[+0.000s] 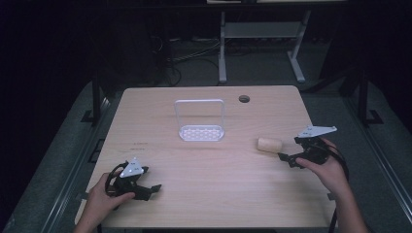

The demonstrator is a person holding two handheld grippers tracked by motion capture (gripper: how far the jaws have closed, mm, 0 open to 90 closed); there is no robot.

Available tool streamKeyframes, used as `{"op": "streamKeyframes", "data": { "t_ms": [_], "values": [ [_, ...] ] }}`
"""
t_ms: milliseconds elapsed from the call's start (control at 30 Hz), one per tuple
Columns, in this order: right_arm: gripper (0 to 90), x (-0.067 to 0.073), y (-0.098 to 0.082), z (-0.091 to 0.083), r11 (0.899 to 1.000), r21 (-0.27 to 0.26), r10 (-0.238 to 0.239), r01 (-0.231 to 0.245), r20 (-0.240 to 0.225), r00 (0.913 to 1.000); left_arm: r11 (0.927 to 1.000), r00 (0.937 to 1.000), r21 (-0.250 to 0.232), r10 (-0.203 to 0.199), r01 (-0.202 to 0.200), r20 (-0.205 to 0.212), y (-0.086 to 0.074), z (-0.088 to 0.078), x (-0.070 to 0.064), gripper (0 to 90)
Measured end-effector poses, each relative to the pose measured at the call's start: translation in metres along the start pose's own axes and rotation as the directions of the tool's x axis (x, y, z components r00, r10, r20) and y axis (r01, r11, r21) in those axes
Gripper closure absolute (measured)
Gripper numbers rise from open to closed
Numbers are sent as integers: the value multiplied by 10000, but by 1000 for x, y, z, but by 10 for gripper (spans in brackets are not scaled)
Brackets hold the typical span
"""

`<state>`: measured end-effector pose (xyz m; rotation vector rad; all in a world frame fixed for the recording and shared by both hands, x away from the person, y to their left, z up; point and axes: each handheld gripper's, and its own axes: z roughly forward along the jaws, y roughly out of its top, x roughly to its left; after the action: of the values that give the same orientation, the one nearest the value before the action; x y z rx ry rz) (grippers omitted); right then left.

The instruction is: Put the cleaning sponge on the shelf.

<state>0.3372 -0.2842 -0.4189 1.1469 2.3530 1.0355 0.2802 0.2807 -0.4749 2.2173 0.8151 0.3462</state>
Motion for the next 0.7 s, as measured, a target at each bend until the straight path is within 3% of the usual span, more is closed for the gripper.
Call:
{"op": "streamKeyframes", "data": {
  "t_ms": [700],
  "values": [
    [68,-10,34,15,9975,201,-669,679,-471,9966,10000,10000,2,2,-2,0,0,0,0,131]
  ]
}}
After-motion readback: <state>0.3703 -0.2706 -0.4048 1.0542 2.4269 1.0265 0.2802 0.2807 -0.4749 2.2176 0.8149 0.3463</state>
